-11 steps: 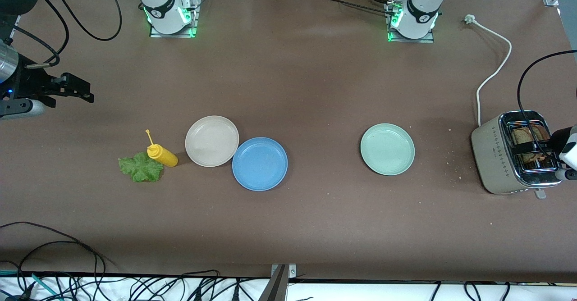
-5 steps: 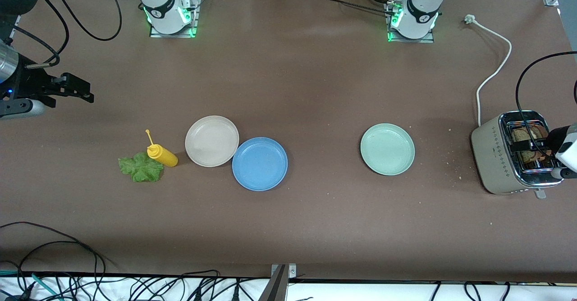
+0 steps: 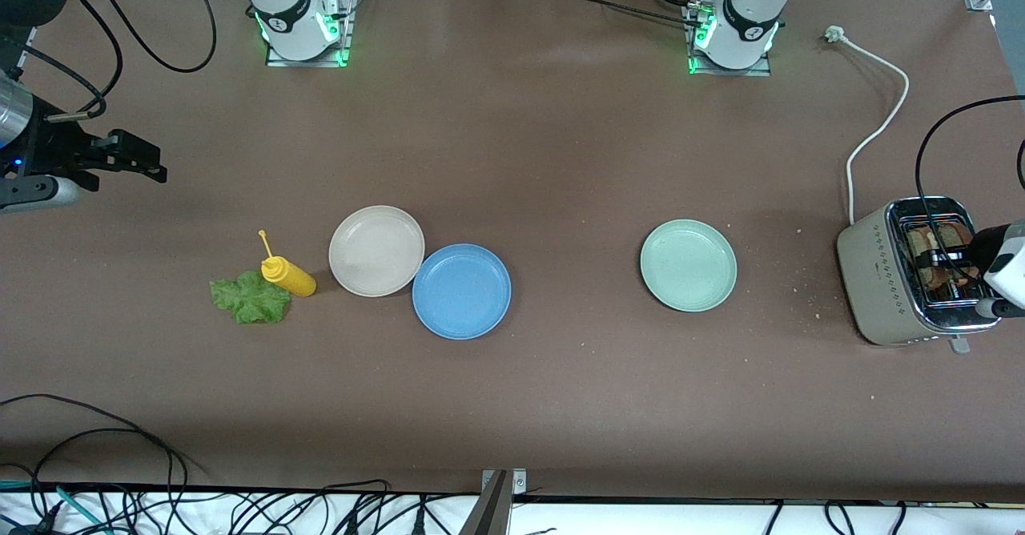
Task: Make sandwich in blue plate with both arms
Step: 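Grasp a bread slice in the toaster slot with the left gripper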
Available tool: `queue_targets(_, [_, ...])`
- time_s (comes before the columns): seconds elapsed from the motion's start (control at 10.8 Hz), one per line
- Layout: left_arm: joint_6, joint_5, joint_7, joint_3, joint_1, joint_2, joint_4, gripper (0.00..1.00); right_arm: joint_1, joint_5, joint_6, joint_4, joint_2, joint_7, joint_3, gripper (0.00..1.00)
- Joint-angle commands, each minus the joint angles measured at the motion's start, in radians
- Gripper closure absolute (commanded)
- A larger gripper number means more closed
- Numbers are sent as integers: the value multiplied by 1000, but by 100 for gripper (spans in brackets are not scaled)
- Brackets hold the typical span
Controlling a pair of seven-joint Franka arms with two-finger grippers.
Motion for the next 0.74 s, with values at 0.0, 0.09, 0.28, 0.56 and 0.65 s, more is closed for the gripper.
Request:
queue_targets(0.0, [-36,22,10,-11,-3,-16,16,100,-4,9,-5,14,-1,-6,0,0])
queue_targets(0.09, [-80,22,11,-14,-6,-22,51,100,-4,9,-5,14,-1,-8,0,0])
queue_targets(0.28, [-227,19,52,-29,-6,-24,157,100,-4,9,-5,14,-1,-6,0,0])
queue_targets(0.56, [-375,10,77,-34,-32,-50,260,100,-7,8,-5,14,-1,-8,-2,0])
queue_targets(0.65, [-422,4,76,-36,-59,-53,278,100,-7,8,-5,14,-1,-8,-2,0])
